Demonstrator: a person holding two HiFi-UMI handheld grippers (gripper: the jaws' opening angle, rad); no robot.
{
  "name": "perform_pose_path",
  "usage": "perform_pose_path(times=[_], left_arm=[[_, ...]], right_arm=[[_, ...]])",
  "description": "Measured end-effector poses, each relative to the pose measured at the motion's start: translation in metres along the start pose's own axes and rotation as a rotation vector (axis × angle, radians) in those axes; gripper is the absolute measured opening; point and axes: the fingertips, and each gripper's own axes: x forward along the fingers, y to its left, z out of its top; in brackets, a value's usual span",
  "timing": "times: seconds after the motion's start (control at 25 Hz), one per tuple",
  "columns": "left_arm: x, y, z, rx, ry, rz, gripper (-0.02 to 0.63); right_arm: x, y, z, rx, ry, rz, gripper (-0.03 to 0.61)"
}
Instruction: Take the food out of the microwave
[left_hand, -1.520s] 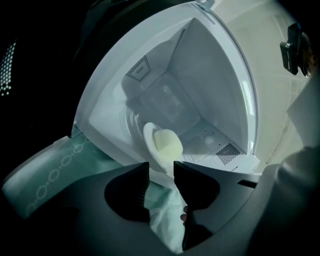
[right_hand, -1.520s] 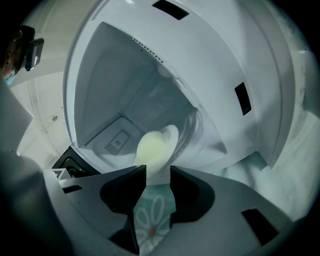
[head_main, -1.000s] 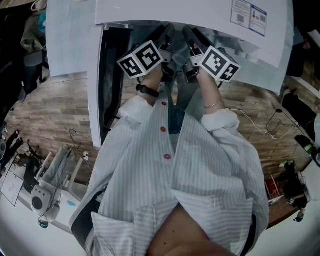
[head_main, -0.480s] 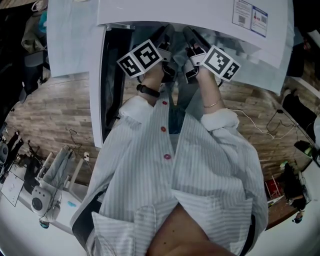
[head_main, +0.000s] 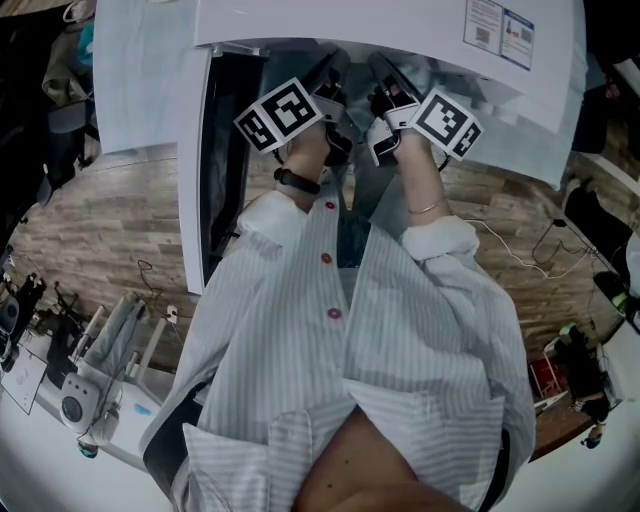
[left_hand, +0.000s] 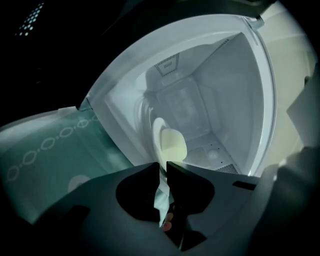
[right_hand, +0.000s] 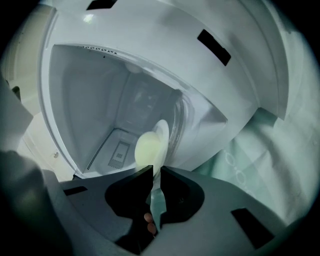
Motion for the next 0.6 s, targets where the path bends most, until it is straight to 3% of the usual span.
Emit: perform_pose_path(times=[0.6], left_arm=[[-0.015, -0.001, -0.014, -0.03, -0.044, -0.009, 0.044]], right_arm=[[-0.015, -0.001, -0.01, 0.035, 0.028, 0.044, 0.063]])
